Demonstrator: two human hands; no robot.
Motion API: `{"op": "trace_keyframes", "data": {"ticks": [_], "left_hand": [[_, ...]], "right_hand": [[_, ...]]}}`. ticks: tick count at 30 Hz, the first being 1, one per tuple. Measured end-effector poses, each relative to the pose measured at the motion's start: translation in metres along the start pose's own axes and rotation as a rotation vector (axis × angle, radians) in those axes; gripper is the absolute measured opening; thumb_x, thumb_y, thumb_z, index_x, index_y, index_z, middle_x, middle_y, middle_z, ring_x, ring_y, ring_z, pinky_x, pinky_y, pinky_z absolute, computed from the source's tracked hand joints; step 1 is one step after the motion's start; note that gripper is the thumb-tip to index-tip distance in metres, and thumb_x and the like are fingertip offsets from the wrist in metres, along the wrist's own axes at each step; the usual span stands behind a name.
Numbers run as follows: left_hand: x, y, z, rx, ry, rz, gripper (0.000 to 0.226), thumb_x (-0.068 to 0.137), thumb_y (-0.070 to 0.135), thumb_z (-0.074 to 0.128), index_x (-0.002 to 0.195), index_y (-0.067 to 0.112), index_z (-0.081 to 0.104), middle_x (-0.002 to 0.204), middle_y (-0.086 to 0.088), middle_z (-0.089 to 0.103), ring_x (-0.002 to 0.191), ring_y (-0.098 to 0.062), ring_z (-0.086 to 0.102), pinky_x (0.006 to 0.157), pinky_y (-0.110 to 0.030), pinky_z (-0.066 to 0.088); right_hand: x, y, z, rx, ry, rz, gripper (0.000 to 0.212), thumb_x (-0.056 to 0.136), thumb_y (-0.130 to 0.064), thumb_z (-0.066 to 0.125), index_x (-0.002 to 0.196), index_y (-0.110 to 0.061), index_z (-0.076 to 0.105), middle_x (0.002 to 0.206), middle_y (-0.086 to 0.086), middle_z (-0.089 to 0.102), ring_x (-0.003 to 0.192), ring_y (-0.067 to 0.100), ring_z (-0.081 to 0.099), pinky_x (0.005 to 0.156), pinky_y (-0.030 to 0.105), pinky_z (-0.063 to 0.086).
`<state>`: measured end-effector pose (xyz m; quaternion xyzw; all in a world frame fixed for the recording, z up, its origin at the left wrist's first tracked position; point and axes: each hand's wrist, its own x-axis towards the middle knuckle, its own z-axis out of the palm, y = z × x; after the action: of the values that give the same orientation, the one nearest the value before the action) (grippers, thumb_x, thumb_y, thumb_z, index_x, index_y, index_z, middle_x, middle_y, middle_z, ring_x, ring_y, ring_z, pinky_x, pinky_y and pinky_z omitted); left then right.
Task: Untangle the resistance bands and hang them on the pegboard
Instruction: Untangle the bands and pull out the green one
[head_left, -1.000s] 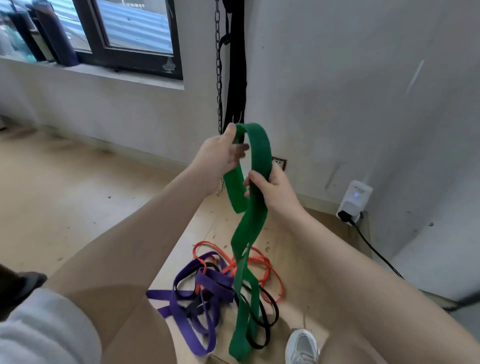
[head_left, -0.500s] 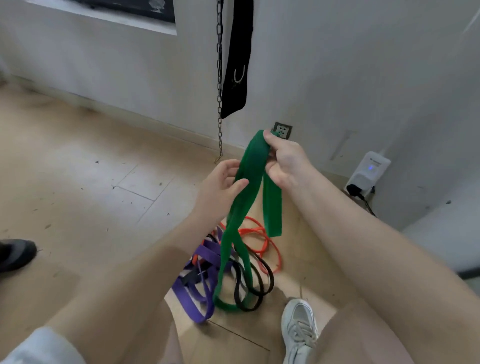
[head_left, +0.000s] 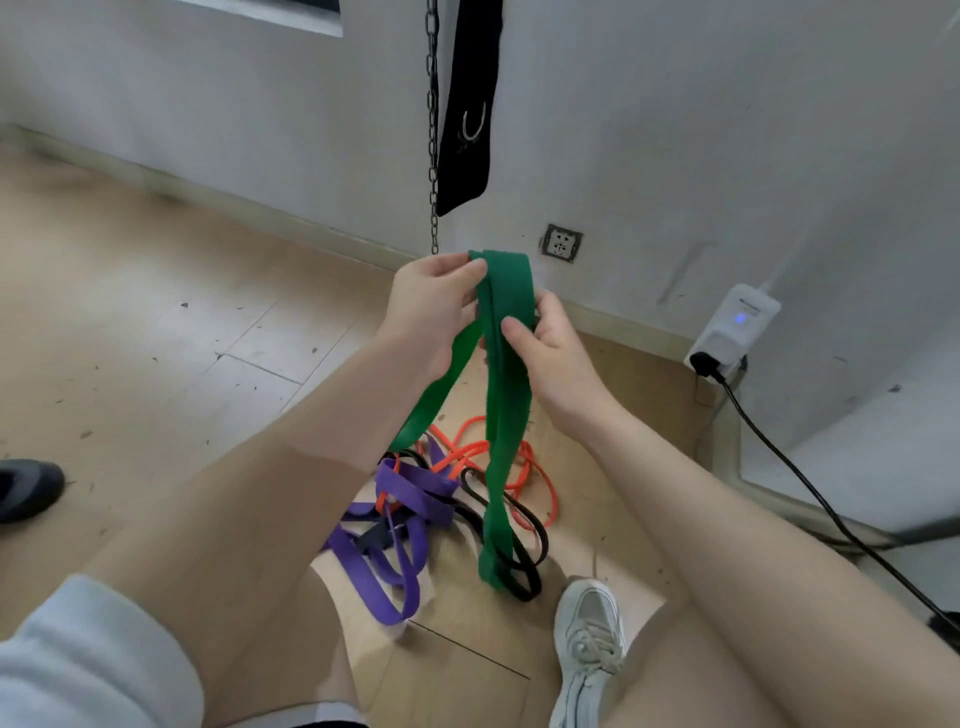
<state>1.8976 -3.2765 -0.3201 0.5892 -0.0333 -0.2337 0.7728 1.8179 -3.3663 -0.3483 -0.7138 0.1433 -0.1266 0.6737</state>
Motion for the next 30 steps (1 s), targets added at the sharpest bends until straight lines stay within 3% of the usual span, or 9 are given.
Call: {"op": "trace_keyframes", "data": {"ticks": [2,6,8,11,14,16,21,26,30], "left_hand": [[-0.012,-0.003,0.002,0.075,-0.085,-0.009,0.023,0.097,0.018,0.049,0.106,0.003,0.063,0.098,-0.012,0.07,0.086,-0.021,0.067,0.08,-0.032,0.056],[-0.041,-0.012,-0.002,0.216,-0.161,0.097,0.027,0.099,0.028,0.042,0.099,0.016,0.066,0.092,-0.004,0.07,0.086,-0.016,0.066,0.086,-0.036,0.054],[-0.049,-0.012,-0.006,0.353,-0.16,0.267,0.02,0.098,0.024,0.045,0.1,0.02,0.065,0.093,0.001,0.07,0.088,-0.012,0.065,0.088,-0.036,0.053],[-0.054,-0.01,-0.007,0.491,-0.201,0.432,0.027,0.093,0.013,0.052,0.12,0.019,0.057,0.104,0.001,0.068,0.094,-0.007,0.065,0.086,-0.022,0.052],[-0.055,-0.001,-0.004,0.58,-0.15,0.534,0.035,0.09,0.006,0.056,0.124,0.015,0.052,0.107,0.001,0.067,0.091,-0.001,0.065,0.084,-0.014,0.05],[-0.053,0.011,0.002,0.544,-0.144,0.563,0.032,0.09,0.002,0.054,0.121,0.011,0.055,0.105,-0.003,0.068,0.092,-0.005,0.065,0.085,-0.018,0.052],[-0.045,0.028,0.019,0.275,-0.09,0.343,0.016,0.094,0.005,0.05,0.105,0.008,0.061,0.089,0.0,0.068,0.083,-0.008,0.066,0.07,-0.017,0.055],[-0.037,0.025,0.02,0.118,0.022,0.088,0.013,0.094,0.007,0.052,0.083,0.004,0.058,0.082,-0.003,0.062,0.072,-0.01,0.064,0.065,-0.018,0.056],[-0.026,0.03,0.014,0.047,0.06,0.046,0.029,0.093,0.008,0.054,0.118,-0.008,0.052,0.087,-0.007,0.064,0.072,-0.013,0.065,0.063,-0.02,0.057]], "right_hand": [[0.002,-0.018,-0.002,0.018,0.043,-0.018,0.017,0.099,-0.011,0.041,0.115,-0.014,0.047,0.093,0.001,0.061,0.072,0.001,0.062,0.065,0.019,0.051],[0.002,-0.045,-0.005,0.156,0.034,0.003,0.02,0.1,-0.011,0.036,0.103,-0.015,0.056,0.097,0.006,0.062,0.091,0.019,0.059,0.089,0.039,0.05],[0.001,-0.059,-0.005,0.234,0.01,-0.007,0.022,0.099,-0.005,0.036,0.1,-0.012,0.056,0.093,0.008,0.062,0.086,0.019,0.06,0.084,0.035,0.051],[0.003,-0.082,-0.005,0.398,0.003,-0.01,0.02,0.097,-0.001,0.038,0.107,-0.001,0.055,0.089,0.01,0.062,0.077,0.019,0.06,0.075,0.031,0.053],[0.008,-0.094,-0.009,0.536,-0.016,-0.058,0.02,0.097,-0.004,0.041,0.111,0.004,0.053,0.089,0.011,0.063,0.078,0.018,0.061,0.083,0.035,0.052],[0.01,-0.091,-0.01,0.539,-0.05,-0.108,0.022,0.098,-0.01,0.041,0.111,0.003,0.053,0.09,0.009,0.064,0.08,0.017,0.064,0.082,0.032,0.053],[-0.014,-0.019,-0.002,0.113,-0.049,-0.005,0.029,0.093,-0.035,0.051,0.116,-0.018,0.057,0.109,0.003,0.065,0.102,0.019,0.061,0.094,0.039,0.049],[-0.035,0.029,0.002,-0.083,0.017,0.014,0.045,0.087,-0.019,0.064,0.127,-0.016,0.042,0.119,-0.002,0.057,0.108,0.011,0.055,0.093,0.025,0.047],[-0.029,0.025,0.002,-0.064,-0.001,0.046,0.033,0.085,-0.013,0.066,0.113,-0.014,0.049,0.102,-0.004,0.061,0.091,0.009,0.061,0.084,0.028,0.052]]}}
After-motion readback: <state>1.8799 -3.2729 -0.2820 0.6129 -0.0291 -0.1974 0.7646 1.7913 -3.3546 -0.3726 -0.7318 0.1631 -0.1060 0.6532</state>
